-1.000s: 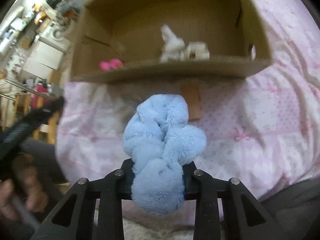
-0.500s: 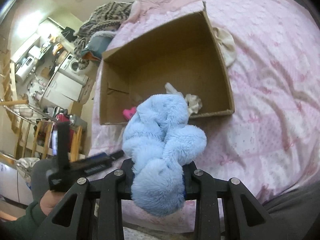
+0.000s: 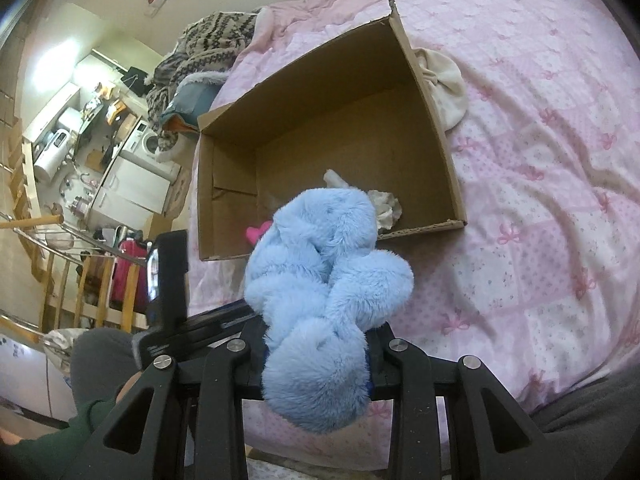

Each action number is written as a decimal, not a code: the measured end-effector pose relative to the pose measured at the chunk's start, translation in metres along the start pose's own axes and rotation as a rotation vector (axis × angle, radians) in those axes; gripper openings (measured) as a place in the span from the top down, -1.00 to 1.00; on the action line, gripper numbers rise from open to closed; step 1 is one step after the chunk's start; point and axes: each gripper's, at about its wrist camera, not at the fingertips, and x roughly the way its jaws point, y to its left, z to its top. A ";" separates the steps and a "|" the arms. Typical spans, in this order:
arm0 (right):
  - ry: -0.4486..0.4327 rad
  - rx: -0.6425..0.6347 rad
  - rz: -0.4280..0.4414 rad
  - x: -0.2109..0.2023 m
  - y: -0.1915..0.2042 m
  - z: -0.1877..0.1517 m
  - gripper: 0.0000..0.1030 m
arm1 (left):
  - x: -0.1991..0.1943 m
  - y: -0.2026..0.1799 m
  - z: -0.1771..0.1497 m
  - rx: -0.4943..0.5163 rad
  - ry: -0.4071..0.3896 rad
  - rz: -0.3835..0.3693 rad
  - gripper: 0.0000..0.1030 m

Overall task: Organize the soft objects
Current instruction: 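Grasp the clear plastic bag with the left tool while the right tool lifts the blue scrunchie, then carry the bag into the box with the left tool while the right tool carries the blue scrunchie in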

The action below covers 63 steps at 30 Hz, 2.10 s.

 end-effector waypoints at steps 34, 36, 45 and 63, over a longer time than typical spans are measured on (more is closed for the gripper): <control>-0.026 -0.188 -0.058 -0.003 0.039 -0.016 0.34 | -0.091 0.025 -0.057 0.023 -0.136 0.092 0.55; -0.031 -0.205 -0.065 -0.003 0.042 -0.017 0.34 | -0.094 0.018 -0.058 0.043 -0.155 0.098 0.55; -0.133 -0.232 -0.018 -0.030 0.049 -0.017 0.34 | -0.121 0.017 -0.050 0.035 -0.224 0.089 0.55; -0.229 -0.215 -0.066 -0.047 0.047 0.041 0.34 | -0.182 0.007 0.011 0.128 -0.404 0.065 0.55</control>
